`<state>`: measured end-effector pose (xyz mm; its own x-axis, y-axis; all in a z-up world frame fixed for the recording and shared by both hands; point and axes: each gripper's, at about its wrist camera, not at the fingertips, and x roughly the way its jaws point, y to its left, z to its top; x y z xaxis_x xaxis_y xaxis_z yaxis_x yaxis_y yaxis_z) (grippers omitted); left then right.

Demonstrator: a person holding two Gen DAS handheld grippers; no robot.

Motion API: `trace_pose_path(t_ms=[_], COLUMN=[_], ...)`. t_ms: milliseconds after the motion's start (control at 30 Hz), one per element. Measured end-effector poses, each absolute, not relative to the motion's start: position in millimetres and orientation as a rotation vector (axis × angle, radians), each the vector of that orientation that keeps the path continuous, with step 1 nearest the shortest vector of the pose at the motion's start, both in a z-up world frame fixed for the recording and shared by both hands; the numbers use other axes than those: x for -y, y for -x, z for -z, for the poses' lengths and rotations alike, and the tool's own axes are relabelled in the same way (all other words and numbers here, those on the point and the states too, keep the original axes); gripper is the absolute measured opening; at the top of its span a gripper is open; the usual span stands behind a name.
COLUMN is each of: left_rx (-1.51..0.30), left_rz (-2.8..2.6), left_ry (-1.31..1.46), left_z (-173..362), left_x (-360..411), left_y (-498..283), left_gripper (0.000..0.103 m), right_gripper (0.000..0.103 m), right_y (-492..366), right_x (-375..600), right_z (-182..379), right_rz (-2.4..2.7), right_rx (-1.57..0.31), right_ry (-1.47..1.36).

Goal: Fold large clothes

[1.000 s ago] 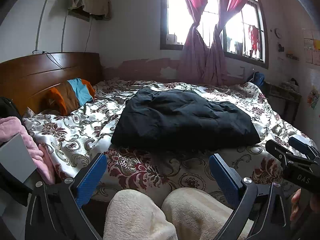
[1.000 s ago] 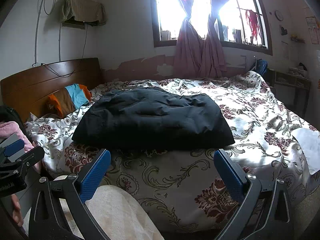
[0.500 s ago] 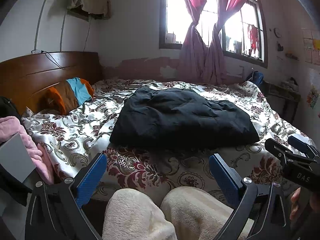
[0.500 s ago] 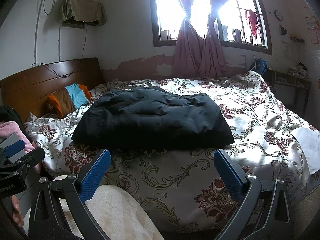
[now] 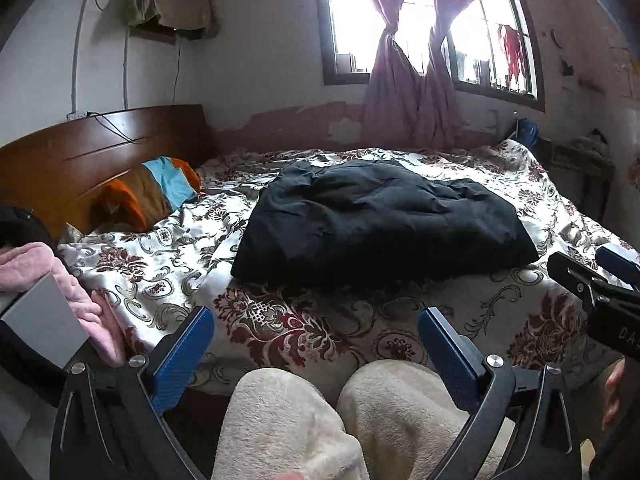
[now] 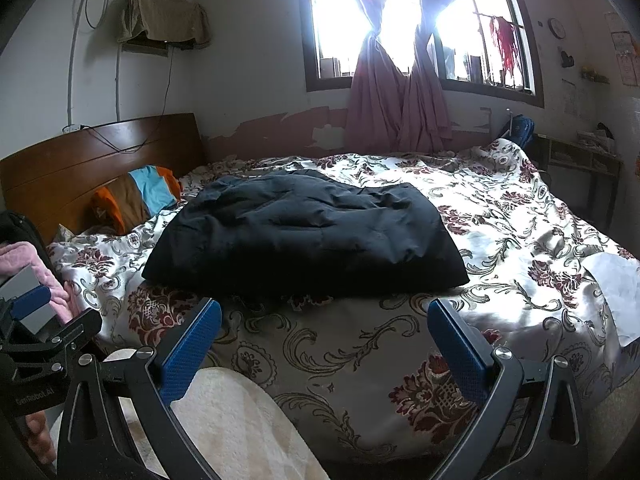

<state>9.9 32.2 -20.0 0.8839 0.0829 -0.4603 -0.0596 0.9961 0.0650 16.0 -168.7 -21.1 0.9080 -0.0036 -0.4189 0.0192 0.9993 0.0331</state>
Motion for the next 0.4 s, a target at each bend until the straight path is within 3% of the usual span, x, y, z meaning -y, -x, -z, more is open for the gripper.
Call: trace_pose_path(t_ms=[400], left_rx=[-0.485], left_rz=[-0.064], left_ry=[-0.037], left_z=[18.3], left_x=[-36.1], left_y=[-13.4], left_gripper=[0.103], right_gripper=[0.101], right_y=[-15.6], right_x=[167.7], right_z=[22.2], right_rz=[0.012], right_rx=[-0.438], right_ry=[-0.038])
